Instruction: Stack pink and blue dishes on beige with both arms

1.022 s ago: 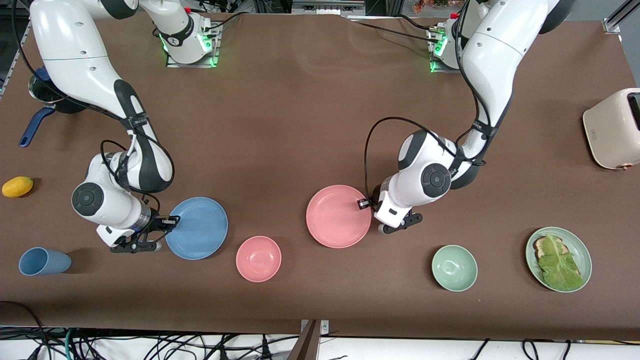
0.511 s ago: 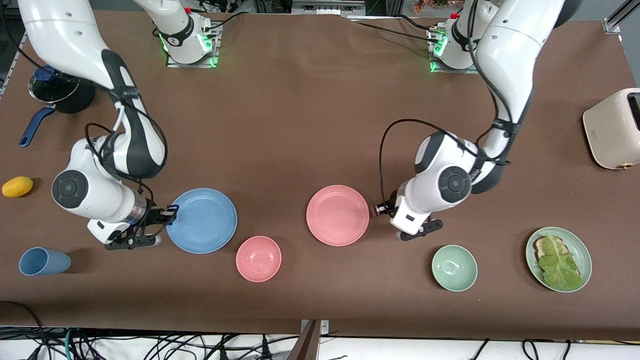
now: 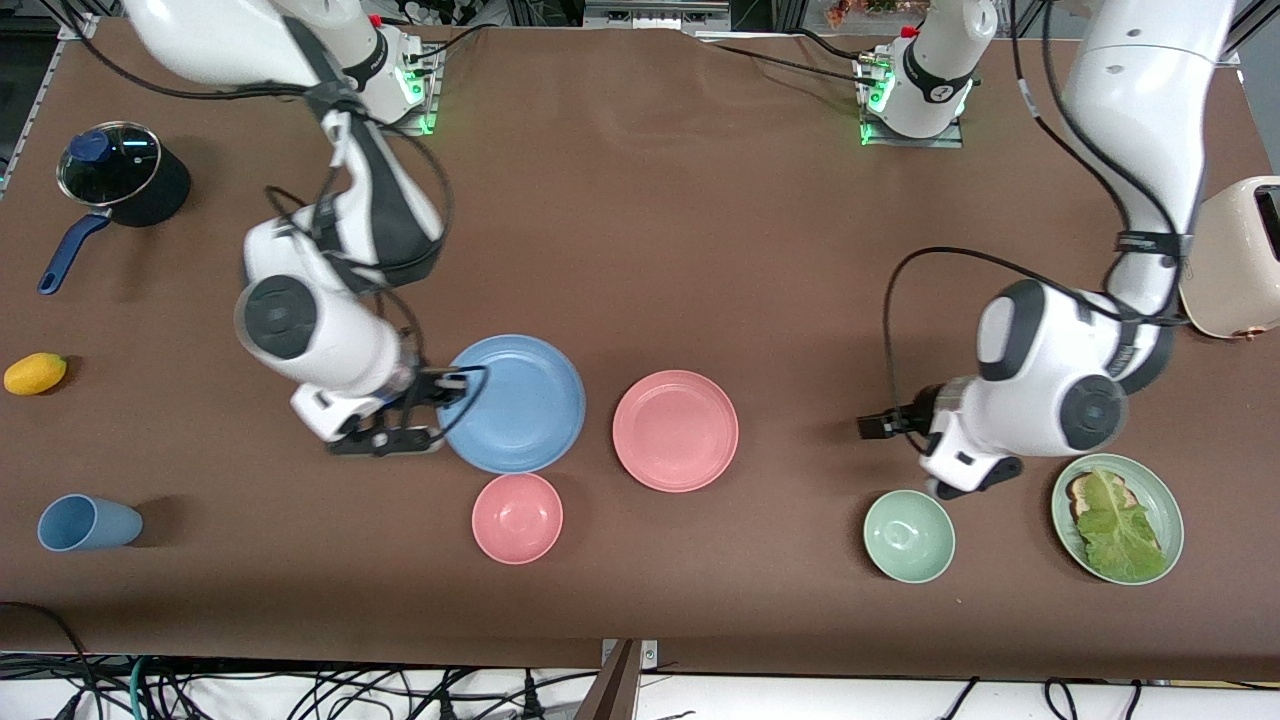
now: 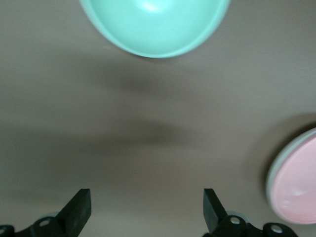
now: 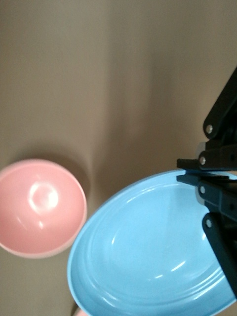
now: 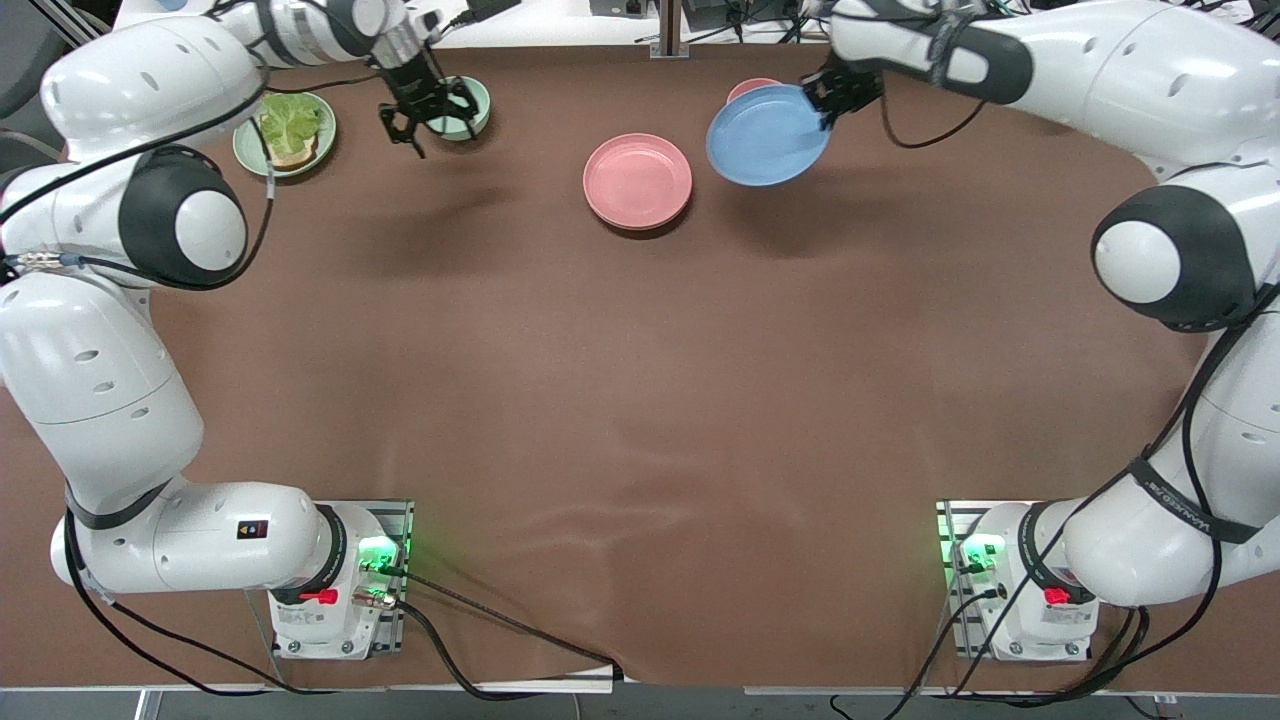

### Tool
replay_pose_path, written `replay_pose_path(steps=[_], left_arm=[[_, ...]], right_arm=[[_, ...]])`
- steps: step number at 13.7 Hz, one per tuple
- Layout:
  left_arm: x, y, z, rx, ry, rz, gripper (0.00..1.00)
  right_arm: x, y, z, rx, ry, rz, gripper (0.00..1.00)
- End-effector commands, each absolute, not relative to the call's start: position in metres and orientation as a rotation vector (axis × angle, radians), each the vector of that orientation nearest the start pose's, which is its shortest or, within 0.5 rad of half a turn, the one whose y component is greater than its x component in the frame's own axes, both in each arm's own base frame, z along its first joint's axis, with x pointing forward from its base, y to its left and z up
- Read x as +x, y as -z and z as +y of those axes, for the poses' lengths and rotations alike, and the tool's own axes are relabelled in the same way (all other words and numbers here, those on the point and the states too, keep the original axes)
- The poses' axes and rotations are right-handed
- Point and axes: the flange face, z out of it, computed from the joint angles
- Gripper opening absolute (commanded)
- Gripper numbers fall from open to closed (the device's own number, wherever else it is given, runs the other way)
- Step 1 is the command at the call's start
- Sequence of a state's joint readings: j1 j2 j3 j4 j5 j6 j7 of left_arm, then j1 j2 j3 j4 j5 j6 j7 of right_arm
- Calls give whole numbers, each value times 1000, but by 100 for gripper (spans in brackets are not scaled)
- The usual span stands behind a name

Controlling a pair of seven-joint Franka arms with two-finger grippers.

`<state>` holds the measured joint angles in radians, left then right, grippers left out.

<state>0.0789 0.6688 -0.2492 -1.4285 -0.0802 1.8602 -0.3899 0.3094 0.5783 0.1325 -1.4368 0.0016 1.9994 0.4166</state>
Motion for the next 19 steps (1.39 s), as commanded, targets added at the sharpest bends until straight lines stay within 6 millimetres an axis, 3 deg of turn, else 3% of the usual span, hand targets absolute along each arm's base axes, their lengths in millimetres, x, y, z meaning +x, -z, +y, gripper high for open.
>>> replay_pose_path(steps=[1, 3, 5, 6, 8, 10, 14, 16, 18, 19], left_arm=[[684, -310, -31, -3259, -474, -360, 100], [682, -310, 9, -3280, -486, -312, 100], [678, -321, 47, -3297, -464, -281, 100], [674, -333, 71, -3297, -434, -258, 100], [647, -364, 94, -3245, -399, -224, 100], [624, -406, 85, -3185, -336, -176, 100], [587, -496, 39, -3169, -142, -92, 100], [573, -536, 28, -3168, -38, -63, 100], [558, -569, 17, -3173, 6, -29, 100], [554, -574, 18, -3172, -20, -32, 100]], right_arm=[[634, -335, 356, -3044, 2, 140, 0], [614, -317, 411, -2996, 72, 204, 0], [597, -292, 448, -2952, 107, 305, 0], [593, -280, 458, -2927, 125, 350, 0], [592, -262, 466, -2887, 154, 390, 0], [590, -255, 468, -2890, 151, 388, 0], [607, -259, 457, -2876, 179, 401, 0], [613, -253, 461, -2866, 186, 408, 0], [613, -241, 462, -2871, 172, 420, 0], [612, -237, 464, -2866, 176, 420, 0]])
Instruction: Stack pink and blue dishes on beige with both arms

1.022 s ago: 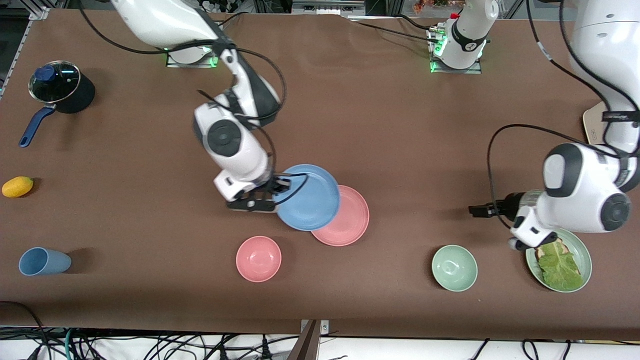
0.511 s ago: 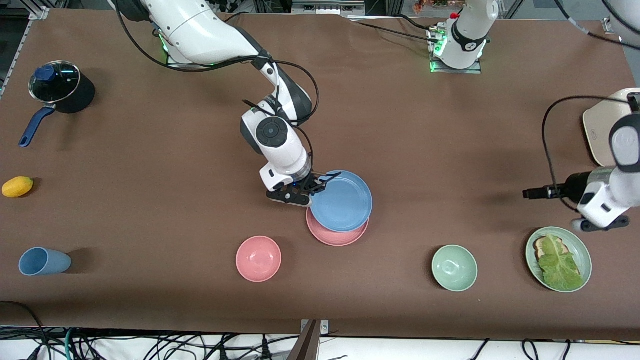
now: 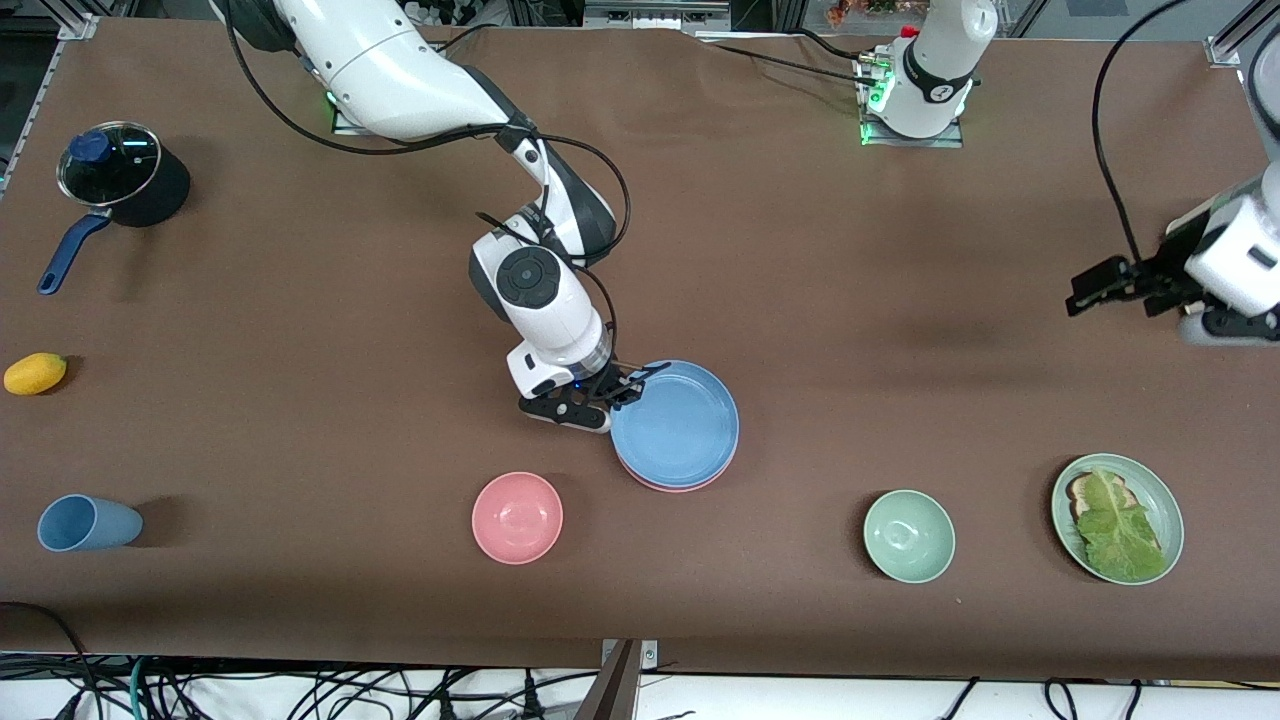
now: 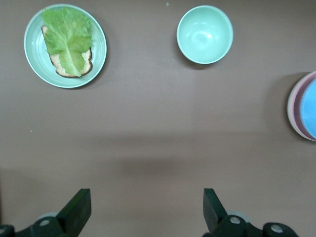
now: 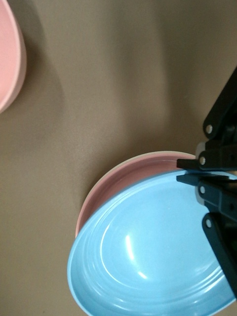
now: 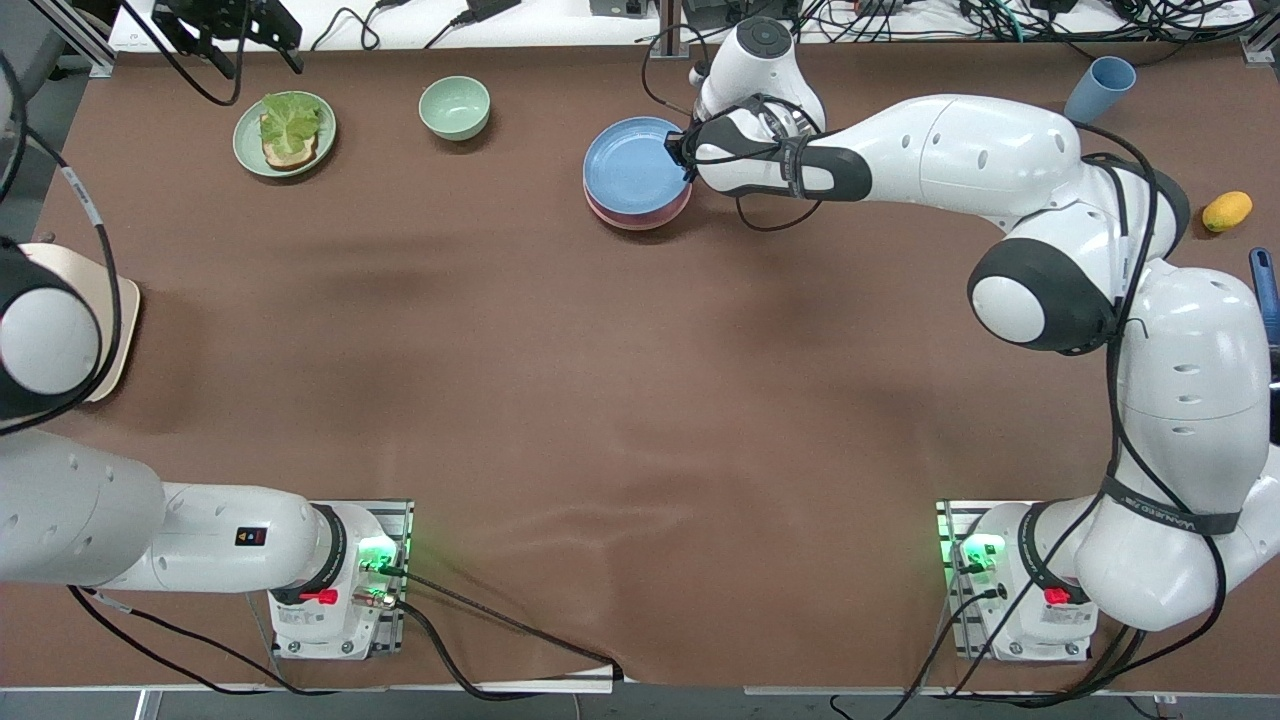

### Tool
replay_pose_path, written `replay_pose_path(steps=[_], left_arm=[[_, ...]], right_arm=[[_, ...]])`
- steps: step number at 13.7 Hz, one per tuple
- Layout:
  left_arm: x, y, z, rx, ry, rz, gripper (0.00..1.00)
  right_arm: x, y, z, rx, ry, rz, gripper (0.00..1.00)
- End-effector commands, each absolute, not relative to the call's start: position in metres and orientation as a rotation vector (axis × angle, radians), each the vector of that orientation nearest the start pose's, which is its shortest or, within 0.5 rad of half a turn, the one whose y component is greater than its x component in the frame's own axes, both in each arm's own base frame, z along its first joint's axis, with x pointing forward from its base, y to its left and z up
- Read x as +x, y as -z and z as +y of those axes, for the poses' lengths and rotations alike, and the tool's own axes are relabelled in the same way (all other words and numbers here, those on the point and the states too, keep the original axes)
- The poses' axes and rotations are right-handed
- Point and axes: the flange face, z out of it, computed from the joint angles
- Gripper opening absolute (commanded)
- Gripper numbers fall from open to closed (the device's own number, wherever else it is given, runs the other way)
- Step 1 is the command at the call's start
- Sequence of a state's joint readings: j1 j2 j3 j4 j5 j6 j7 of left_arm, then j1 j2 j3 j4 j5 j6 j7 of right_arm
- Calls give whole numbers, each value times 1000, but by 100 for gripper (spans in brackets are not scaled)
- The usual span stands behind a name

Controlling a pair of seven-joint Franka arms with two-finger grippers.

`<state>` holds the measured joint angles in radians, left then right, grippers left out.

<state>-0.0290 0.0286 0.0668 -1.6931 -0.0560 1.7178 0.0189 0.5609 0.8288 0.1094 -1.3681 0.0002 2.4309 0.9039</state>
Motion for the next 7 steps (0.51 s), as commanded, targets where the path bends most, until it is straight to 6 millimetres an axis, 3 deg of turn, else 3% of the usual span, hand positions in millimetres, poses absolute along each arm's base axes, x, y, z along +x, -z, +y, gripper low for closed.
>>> replay_pose_path(steps=[1, 4, 6, 7], left_arm=[[552, -575, 19, -3172, -52, -34, 100], [550, -572, 22, -3169, -101, -33, 100], [550, -573, 18, -3151, -96, -13, 100], [550, -573, 16, -3128, -99, 2, 100]], right_arm=[[613, -235, 465, -2852, 192, 422, 0], [615, -234, 463, -2847, 202, 422, 0], [616, -235, 462, -2847, 206, 422, 30], [616, -234, 461, -2850, 207, 417, 35]])
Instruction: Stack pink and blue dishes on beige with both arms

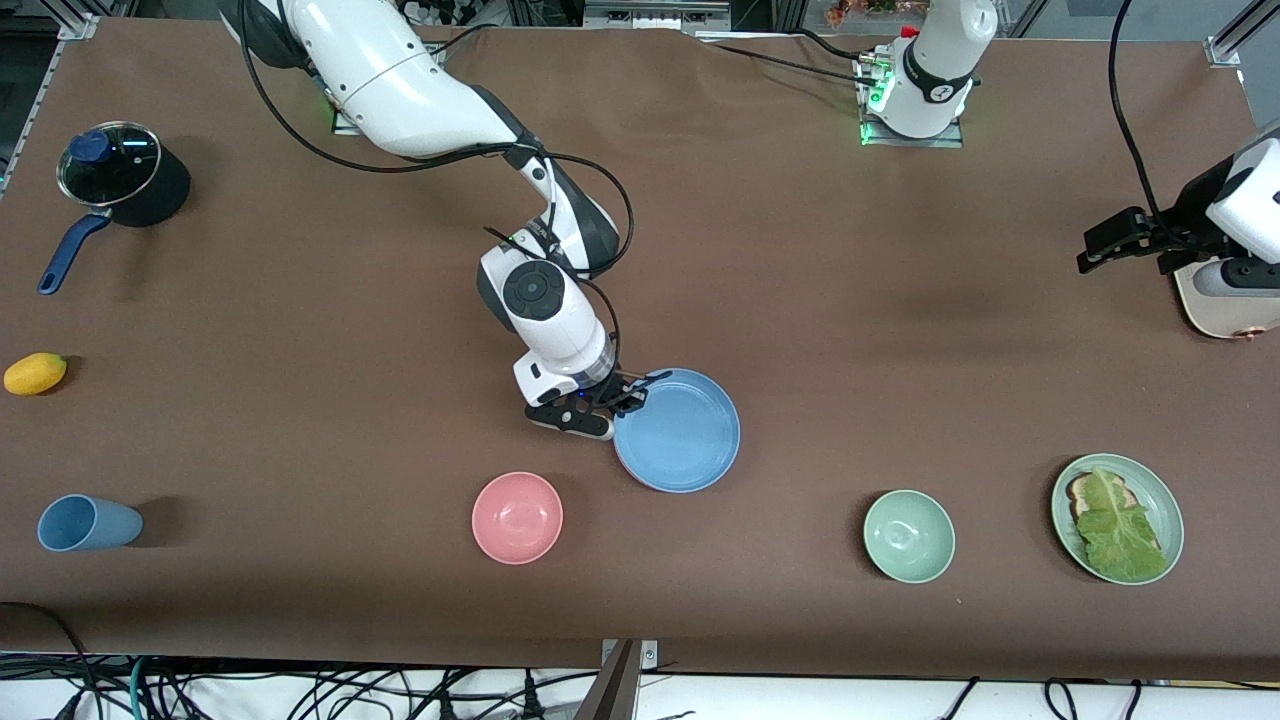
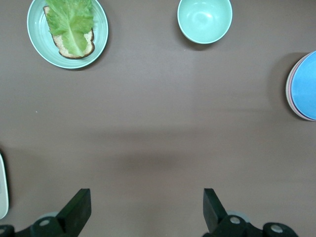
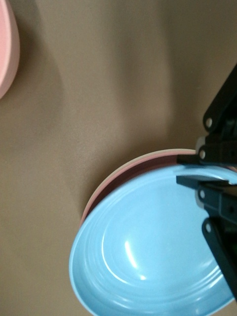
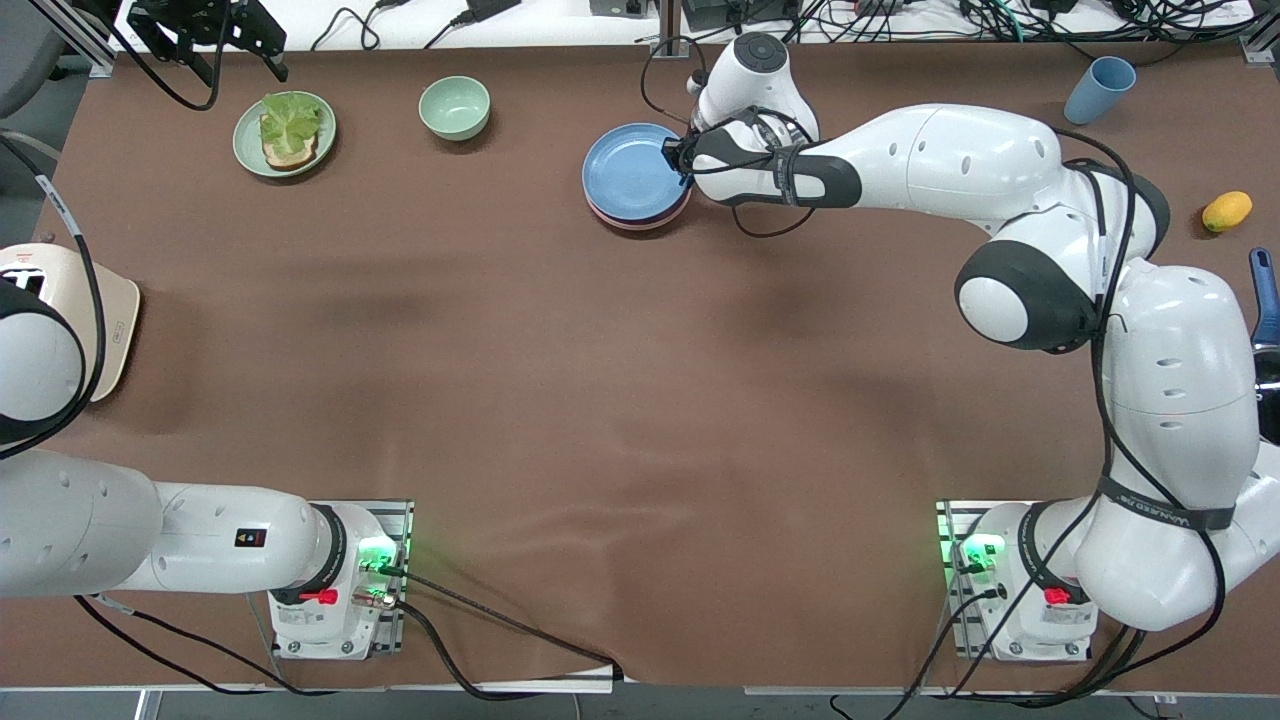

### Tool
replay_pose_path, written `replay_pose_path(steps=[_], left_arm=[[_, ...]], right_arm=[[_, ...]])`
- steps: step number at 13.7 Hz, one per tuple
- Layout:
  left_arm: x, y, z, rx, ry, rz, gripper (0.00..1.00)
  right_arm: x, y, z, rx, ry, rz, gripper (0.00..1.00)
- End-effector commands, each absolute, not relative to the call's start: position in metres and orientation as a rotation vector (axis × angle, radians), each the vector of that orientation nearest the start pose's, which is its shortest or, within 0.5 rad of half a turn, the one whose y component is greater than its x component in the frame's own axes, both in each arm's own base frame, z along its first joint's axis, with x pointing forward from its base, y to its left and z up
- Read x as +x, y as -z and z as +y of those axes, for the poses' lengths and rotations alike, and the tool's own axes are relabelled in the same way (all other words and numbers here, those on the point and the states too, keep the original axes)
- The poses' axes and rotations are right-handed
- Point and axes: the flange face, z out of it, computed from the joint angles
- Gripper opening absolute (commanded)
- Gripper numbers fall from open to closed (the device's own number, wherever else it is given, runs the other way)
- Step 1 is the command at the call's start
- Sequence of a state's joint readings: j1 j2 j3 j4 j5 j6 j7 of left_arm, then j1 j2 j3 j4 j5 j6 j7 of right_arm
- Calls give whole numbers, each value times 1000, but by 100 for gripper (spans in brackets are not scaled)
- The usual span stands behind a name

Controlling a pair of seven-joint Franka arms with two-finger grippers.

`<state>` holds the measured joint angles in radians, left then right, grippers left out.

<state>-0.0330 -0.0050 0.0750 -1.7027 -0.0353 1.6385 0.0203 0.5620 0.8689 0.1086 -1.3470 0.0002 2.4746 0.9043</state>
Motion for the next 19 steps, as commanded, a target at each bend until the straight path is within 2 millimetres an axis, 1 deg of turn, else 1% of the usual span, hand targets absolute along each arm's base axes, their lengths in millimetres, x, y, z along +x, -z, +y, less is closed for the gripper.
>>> replay_pose_path(steps=[1, 3, 5, 6, 8, 9, 10, 11, 12, 13, 14, 16, 17, 18, 19], left_arm=[[549, -574, 12, -3116, -96, 11, 100], [549, -575, 11, -3116, -94, 13, 100], [550, -573, 9, -3114, -101, 21, 100], [550, -573, 10, -3114, -99, 16, 100], [549, -574, 13, -3115, -96, 9, 100], [549, -575, 15, -3115, -94, 4, 100], [550, -579, 15, -3115, -82, 4, 100], [551, -580, 15, -3115, -77, 4, 100], [550, -581, 15, -3117, -75, 1, 100], [551, -581, 15, -3123, -73, -2, 100], [552, -588, 15, -3126, -51, -3, 100], [553, -591, 15, -3126, -42, 14, 100], [554, -591, 14, -3126, -39, 21, 100], [555, -594, 11, -3125, -32, 23, 100], [556, -597, 8, -3125, -27, 33, 100]], right_arm=[[619, -235, 458, -2855, 215, 417, 42], [621, -236, 454, -2862, 220, 419, 49], [624, -242, 451, -2867, 231, 420, 53], [625, -244, 446, -2892, 226, 417, 59], [632, -257, 431, -2952, 229, 371, 64], [638, -260, 419, -2973, 216, 350, 64], [647, -277, 404, -2983, 216, 334, 67], [653, -293, 388, -3003, 210, 294, 73], [658, -308, 368, -3037, 180, 249, 89], [666, -326, 337, -3077, 137, 216, 100], [668, -344, 311, -3098, 80, 254, 100], [680, -387, 254, -3072, 57, 377, 100], [674, -410, 239, -3069, 55, 379, 100], [665, -433, 220, -3081, 60, 302, 100], [657, -456, 196, -3095, 57, 218, 100]])
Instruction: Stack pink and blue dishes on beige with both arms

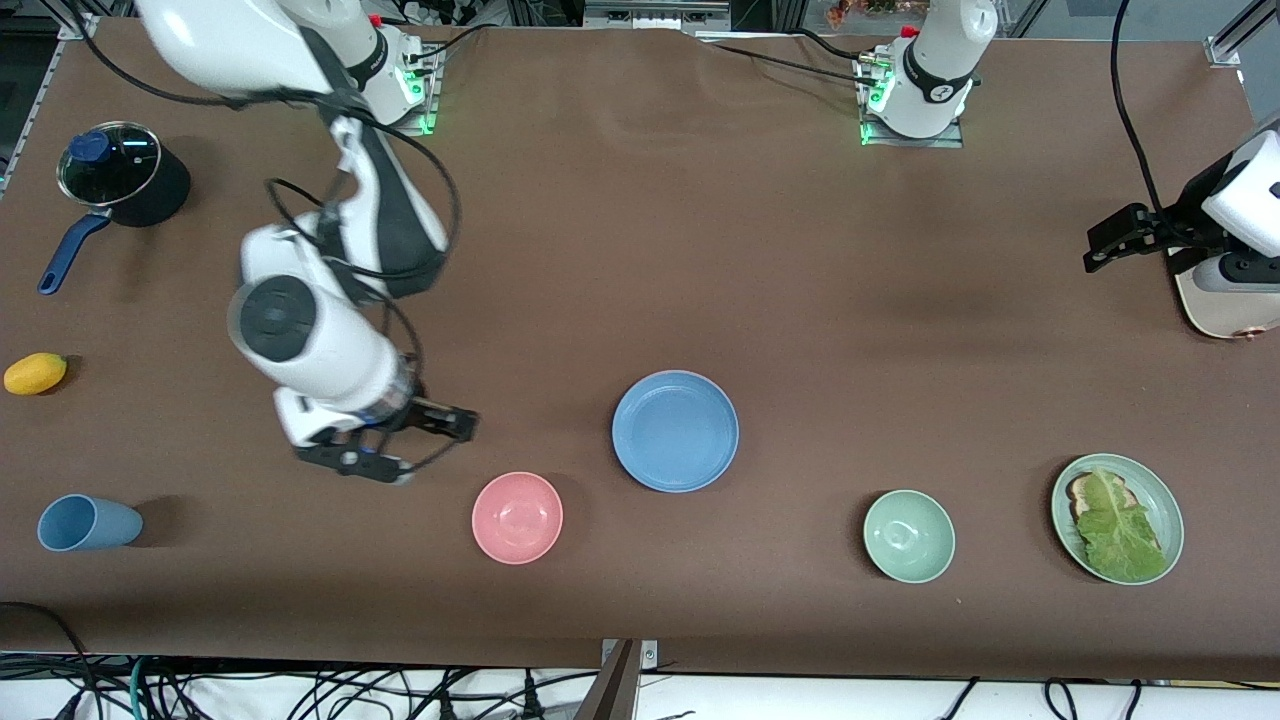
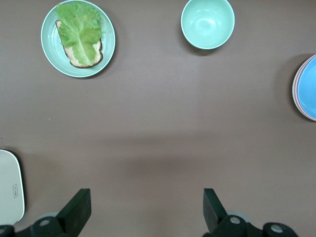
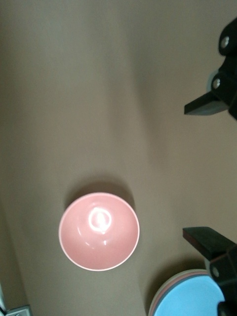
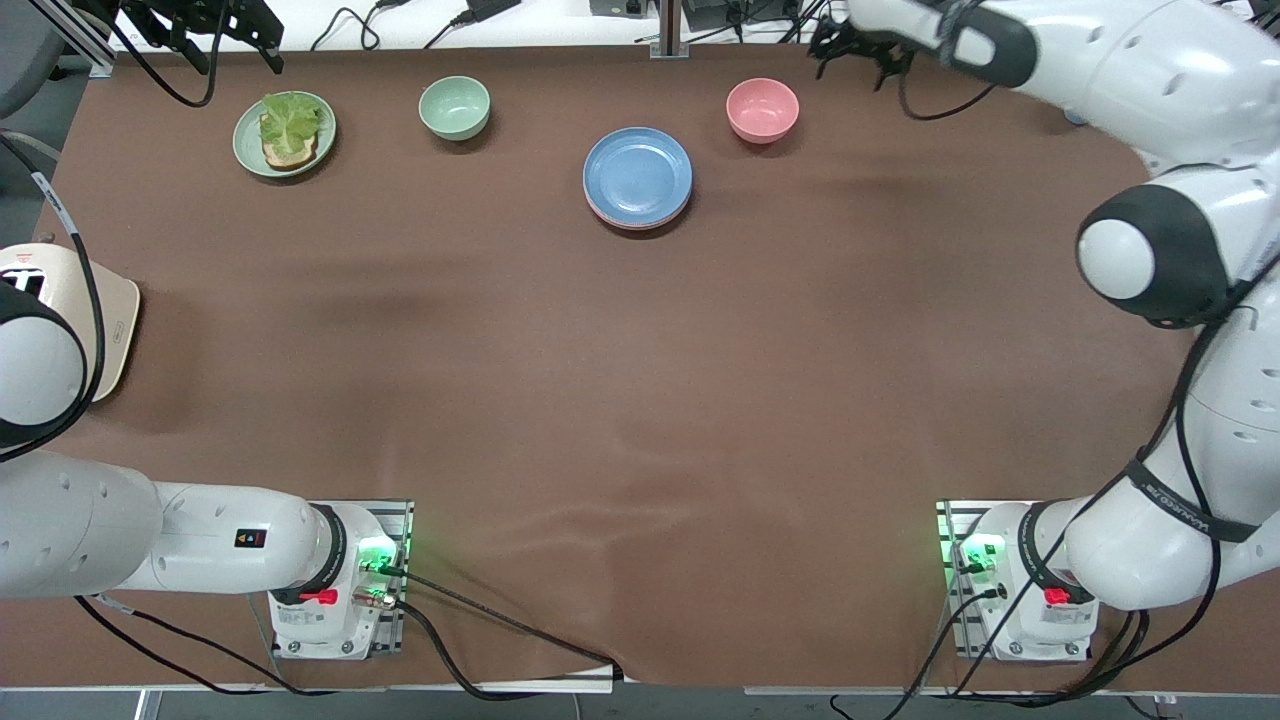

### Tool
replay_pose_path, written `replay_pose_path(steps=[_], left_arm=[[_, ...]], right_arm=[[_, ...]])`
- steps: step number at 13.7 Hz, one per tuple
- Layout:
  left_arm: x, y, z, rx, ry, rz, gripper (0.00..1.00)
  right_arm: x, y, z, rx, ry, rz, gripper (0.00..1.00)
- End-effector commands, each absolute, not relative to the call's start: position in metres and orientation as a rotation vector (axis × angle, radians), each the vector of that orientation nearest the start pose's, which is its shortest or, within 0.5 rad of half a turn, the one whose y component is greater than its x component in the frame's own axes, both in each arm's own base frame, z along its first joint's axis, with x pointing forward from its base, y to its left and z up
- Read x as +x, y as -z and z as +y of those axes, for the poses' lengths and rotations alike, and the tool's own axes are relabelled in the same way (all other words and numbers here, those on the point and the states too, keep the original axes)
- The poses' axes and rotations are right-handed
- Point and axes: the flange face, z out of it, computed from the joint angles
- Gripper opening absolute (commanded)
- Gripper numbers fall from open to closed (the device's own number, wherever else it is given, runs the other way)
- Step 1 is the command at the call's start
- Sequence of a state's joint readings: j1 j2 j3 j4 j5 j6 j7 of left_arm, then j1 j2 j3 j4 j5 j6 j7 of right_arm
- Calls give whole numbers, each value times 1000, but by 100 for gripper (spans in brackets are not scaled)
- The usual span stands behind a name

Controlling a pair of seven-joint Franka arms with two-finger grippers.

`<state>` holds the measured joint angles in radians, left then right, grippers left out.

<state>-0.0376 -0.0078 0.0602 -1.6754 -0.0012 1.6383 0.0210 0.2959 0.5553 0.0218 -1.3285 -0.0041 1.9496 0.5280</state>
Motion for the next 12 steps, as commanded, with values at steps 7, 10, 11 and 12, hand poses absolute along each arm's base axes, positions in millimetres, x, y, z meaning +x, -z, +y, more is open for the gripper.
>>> replay_pose_path(steps=[7, 10, 11, 12], left_arm=[[556, -601, 7, -3128, -29, 42, 100], [556, -601, 7, -3128, -27, 42, 100], [556, -602, 6, -3128, -24, 44, 100], [556, -602, 6, -3128, -24, 44, 100]], right_arm=[[572, -546, 115, -3125, -37, 127, 100], [573, -564, 82, -3115, -53, 123, 100], [572, -565, 71, -3101, -78, 134, 100], [573, -569, 58, -3067, -93, 176, 100]])
